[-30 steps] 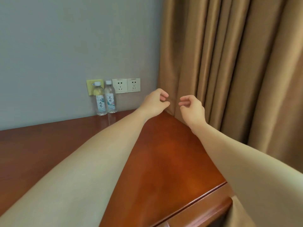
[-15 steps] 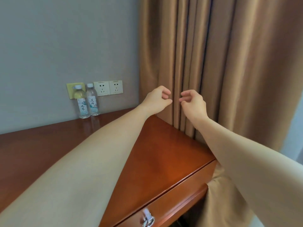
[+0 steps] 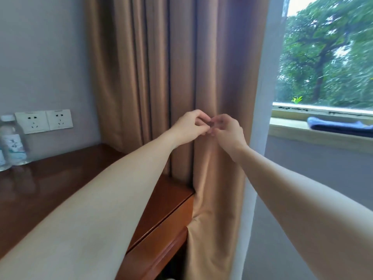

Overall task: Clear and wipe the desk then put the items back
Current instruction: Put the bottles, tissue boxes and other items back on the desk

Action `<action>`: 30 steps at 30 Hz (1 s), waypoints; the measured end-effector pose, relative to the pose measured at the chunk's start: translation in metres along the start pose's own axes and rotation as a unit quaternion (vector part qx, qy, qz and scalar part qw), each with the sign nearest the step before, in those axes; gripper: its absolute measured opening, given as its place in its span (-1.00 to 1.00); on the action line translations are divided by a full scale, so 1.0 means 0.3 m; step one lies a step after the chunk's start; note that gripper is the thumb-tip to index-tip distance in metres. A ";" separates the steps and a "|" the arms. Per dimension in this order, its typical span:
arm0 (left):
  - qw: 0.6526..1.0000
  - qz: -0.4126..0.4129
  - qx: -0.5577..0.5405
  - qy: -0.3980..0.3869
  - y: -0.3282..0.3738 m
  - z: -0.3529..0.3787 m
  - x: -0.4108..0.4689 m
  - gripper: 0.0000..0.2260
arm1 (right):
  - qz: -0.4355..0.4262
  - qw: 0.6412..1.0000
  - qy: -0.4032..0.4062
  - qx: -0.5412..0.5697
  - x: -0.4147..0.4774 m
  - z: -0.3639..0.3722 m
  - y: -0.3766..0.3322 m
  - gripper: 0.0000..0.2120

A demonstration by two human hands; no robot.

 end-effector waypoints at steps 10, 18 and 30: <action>0.989 0.085 -0.092 -0.078 0.345 0.409 0.172 -0.75 | 0.036 0.988 0.121 -0.086 0.011 -0.567 0.153 -0.77; 0.979 0.116 -0.116 -0.118 0.521 0.694 0.278 -0.73 | 0.071 0.970 0.197 -0.127 -0.049 -0.940 0.243 -0.77; 0.963 0.160 -0.146 -0.163 0.789 1.123 0.374 -0.65 | 0.157 0.917 0.301 -0.209 -0.140 -1.447 0.450 -0.77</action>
Point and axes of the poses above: each hand's wrist, its own x-axis towards the middle knuckle, its own z-axis out of the palm, y = z × x, the point moved 10 cm from there along x, towards the middle knuckle, and after that the axes turned 3 degrees about z, right-handed, at the moved point
